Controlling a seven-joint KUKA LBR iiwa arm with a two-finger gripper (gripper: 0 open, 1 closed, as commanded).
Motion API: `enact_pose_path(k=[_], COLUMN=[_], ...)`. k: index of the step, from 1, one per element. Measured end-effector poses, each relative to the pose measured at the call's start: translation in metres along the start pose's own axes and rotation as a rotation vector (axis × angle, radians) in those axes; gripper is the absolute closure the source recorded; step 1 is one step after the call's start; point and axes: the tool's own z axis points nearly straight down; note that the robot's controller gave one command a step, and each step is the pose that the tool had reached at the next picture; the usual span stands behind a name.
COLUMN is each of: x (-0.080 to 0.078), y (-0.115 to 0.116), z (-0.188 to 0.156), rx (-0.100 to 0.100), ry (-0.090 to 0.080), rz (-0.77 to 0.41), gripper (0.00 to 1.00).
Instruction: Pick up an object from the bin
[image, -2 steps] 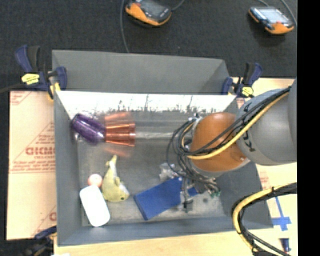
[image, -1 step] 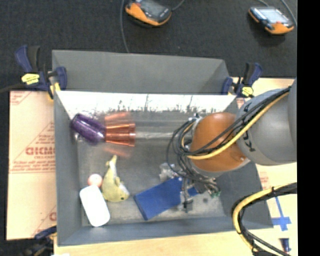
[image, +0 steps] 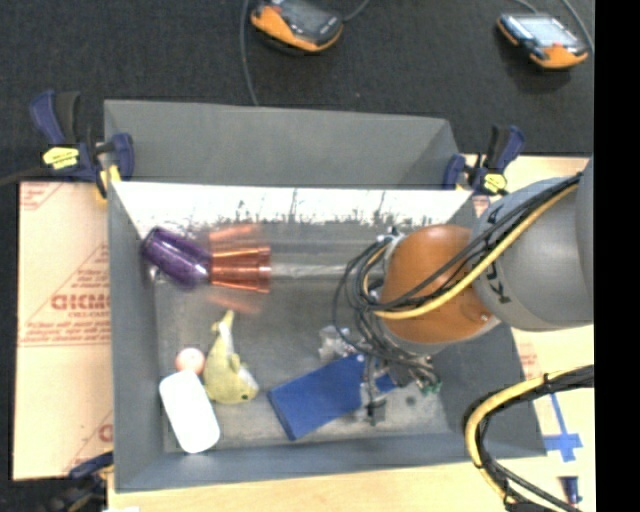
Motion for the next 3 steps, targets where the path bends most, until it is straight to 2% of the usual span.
enact_pose_path(k=[2, 3], x=[0.000, -0.024], y=[0.000, -0.002], z=[0.000, 0.008], rx=[0.000, 0.002], ry=[0.000, -0.003], rz=[0.000, -0.228], gripper=[1.00, 1.00])
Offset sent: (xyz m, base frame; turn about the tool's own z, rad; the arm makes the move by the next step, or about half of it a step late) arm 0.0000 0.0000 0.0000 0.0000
